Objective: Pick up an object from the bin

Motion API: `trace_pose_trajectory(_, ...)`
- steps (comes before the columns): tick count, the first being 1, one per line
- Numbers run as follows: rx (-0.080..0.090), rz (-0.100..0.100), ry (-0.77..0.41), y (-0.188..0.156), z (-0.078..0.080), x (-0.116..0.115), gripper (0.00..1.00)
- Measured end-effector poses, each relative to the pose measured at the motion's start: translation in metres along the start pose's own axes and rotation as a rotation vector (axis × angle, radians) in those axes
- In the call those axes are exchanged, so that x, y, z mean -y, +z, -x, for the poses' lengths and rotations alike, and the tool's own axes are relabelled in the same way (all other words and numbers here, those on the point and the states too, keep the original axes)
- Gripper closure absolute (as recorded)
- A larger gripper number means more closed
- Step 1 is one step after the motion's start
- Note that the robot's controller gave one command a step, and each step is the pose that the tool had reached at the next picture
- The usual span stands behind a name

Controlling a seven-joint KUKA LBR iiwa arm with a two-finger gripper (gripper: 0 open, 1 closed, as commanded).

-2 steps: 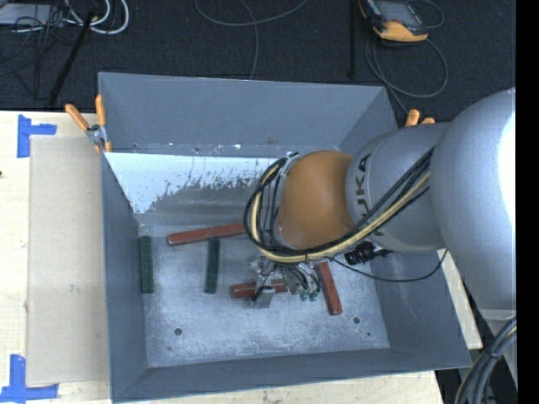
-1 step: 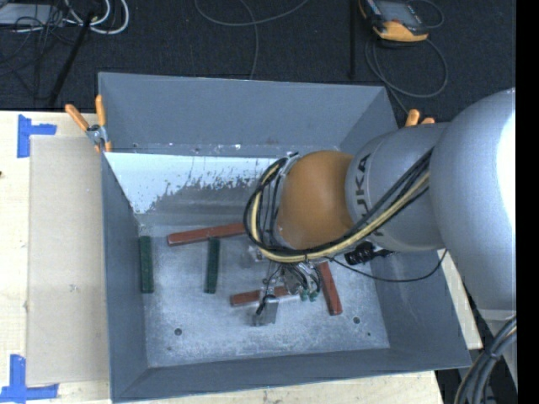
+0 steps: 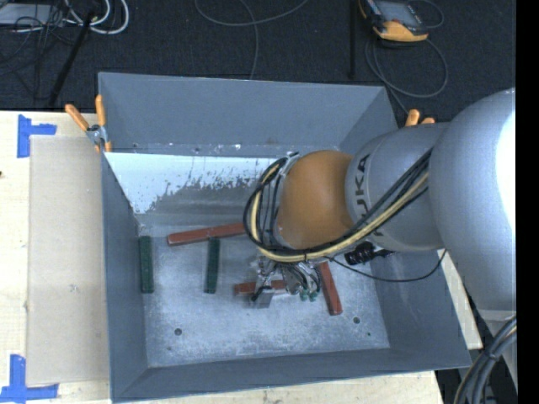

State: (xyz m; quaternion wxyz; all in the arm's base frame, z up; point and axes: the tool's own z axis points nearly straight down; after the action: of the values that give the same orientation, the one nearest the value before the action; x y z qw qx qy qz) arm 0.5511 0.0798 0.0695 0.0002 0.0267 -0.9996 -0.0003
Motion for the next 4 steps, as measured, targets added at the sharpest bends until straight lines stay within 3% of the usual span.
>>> trace_pose_trajectory(1,0.0,0.0,0.001,0.0,0.0,0.0,0.0)
trace_pose_trajectory(2,0.0,0.0,0.002,0.0,0.0,0.0,1.0)
trace_pose_trajectory(3,0.0,0.0,0.002,0.0,0.0,0.0,0.0)
trace_pose_trajectory(4,-0.002,-0.001,-0.035,0.0,-0.002,0.019,0.0)
